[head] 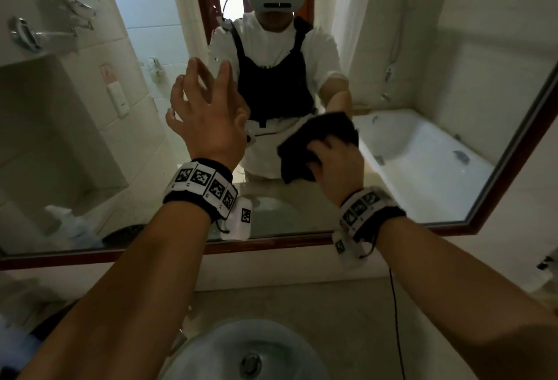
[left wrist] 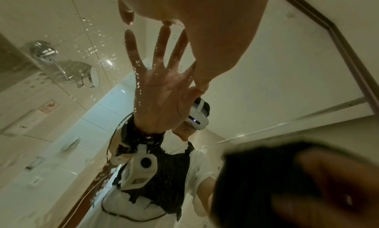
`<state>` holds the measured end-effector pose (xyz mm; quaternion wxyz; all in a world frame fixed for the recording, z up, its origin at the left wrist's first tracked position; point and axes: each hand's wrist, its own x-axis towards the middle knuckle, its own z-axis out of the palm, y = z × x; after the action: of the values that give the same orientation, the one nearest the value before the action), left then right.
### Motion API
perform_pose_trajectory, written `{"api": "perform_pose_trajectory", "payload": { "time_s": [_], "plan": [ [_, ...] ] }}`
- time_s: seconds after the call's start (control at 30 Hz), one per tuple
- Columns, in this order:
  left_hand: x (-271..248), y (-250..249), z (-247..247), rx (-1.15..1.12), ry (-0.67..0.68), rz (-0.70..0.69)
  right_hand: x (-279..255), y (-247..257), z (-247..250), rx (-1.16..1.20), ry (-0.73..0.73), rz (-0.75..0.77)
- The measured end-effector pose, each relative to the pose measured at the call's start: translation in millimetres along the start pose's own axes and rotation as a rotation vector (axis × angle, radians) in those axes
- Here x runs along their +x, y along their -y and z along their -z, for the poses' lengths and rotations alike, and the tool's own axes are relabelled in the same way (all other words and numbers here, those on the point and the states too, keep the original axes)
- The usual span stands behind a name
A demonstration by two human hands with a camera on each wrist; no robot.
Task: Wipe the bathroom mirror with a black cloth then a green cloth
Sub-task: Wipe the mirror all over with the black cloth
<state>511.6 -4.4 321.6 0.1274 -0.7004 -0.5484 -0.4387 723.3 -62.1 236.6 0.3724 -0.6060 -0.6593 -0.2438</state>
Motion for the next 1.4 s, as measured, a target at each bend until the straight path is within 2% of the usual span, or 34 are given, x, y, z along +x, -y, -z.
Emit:
{"api": "perform_pose_trajectory", "payload": {
  "time_s": [0.1,0.23,0.37,0.53,0.67,0.77,0.97,1.07,1.13,1.23,1.4],
  "plan": [
    [1.0,-4.0,1.9,0.013,0.015,0.014,59.3,0.2,38.9,0.036,-0.189,-0.113],
    [1.6,-5.6,9.3,0.054,0.042,0.006,100.6,3.3,65.1,0.059,-0.18,-0.181],
    [0.5,-7.9,19.5,0.056,0.121,0.002,106.1,6.9,75.4,0.016,-0.143,-0.172],
    [13.7,-8.5,49.4,0.075,0.166,-0.033,127.4,11.5,101.2,-0.142,-0.305,-0.056],
    [25.4,-8.8,66.8,0.037,0.128,-0.016,133.0,8.0,102.7,-0.262,-0.277,-0.015],
    [35.3,-13.1,72.9,0.031,0.066,-0.037,128.0,9.3,92.8,-0.357,-0.289,0.086],
    [51.6,-19.5,70.9,0.037,0.008,-0.05,101.7,7.5,67.2,-0.477,-0.034,0.393],
    [56.6,-22.0,65.0,0.048,0.008,-0.052,101.6,2.4,68.4,-0.491,0.008,0.428],
    [58.8,-23.1,60.7,0.065,0.001,-0.048,111.2,3.3,75.5,-0.489,-0.013,0.424],
    [62.1,-22.3,56.4,0.055,-0.025,-0.051,141.5,7.4,92.8,-0.466,-0.118,0.362],
    [66.3,-16.0,56.2,0.078,-0.03,-0.077,222.3,-0.8,145.6,-0.42,-0.216,0.154]
  ]
}}
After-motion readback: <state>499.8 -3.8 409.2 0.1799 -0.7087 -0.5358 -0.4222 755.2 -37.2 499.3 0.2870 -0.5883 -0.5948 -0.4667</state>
